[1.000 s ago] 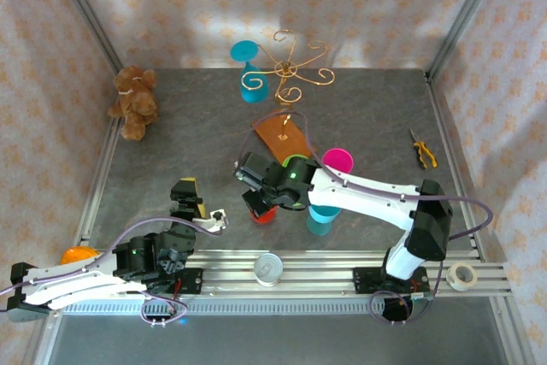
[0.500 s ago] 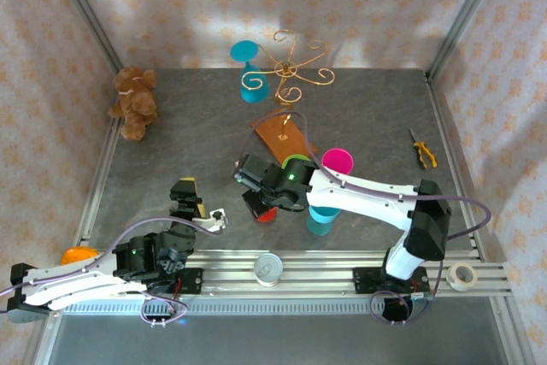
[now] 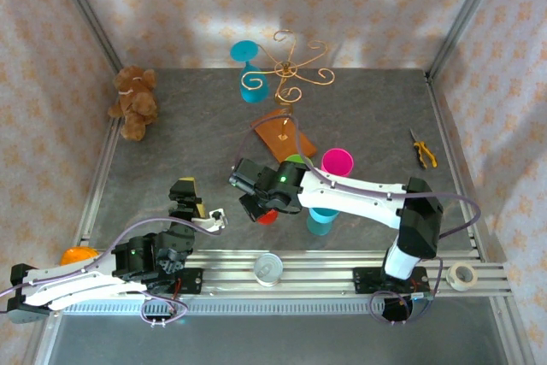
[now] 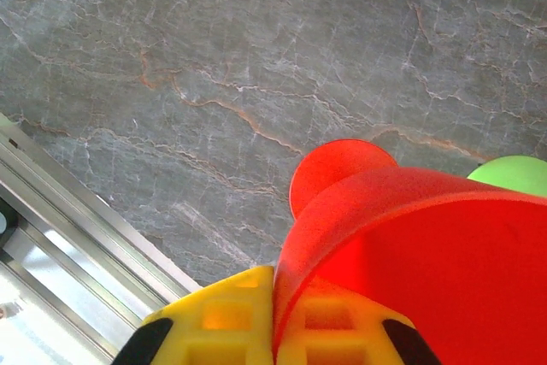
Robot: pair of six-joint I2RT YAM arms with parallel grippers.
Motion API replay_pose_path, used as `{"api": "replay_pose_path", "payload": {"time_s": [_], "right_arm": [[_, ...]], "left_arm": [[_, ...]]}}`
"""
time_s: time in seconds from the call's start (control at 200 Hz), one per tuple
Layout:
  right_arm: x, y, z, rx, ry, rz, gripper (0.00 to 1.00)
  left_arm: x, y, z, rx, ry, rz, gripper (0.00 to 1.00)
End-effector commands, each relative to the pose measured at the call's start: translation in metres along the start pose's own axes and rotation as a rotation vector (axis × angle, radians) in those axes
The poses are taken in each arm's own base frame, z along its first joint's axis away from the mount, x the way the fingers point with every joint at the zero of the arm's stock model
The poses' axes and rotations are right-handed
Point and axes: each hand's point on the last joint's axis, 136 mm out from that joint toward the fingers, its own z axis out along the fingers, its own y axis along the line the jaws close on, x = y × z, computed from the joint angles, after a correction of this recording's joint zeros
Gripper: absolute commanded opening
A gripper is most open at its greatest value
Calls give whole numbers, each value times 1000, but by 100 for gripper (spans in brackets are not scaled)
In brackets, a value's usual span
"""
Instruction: Take the wine glass off the wine glass rack
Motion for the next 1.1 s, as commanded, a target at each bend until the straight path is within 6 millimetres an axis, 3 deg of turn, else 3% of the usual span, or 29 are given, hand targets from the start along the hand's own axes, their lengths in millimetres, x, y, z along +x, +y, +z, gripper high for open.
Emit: {"api": "replay_pose_path", "payload": {"time_s": [0.0,0.105,0.33,0.686,0.931,1.096], "right_arm": [[-3,0,-1,24,-1,-1,13],[-6,1,-3,20,-8,-3,24],[-16,3,-16,18,-44,-14,37],[-40,-2,-62,32,-143,-41,46],[-57,-22,-115,96,-277,-21,50],[-66,-35,-153,113,-358,-6,51]], "left_arm": [[7,0,0,-4,28,11,95],[7,0,0,-3,27,10,95],[6,-1,0,-1,24,10,95],[3,6,0,-14,22,-5,95],[-5,37,1,-70,22,-94,95],[-2,83,3,-89,28,-306,96]]}}
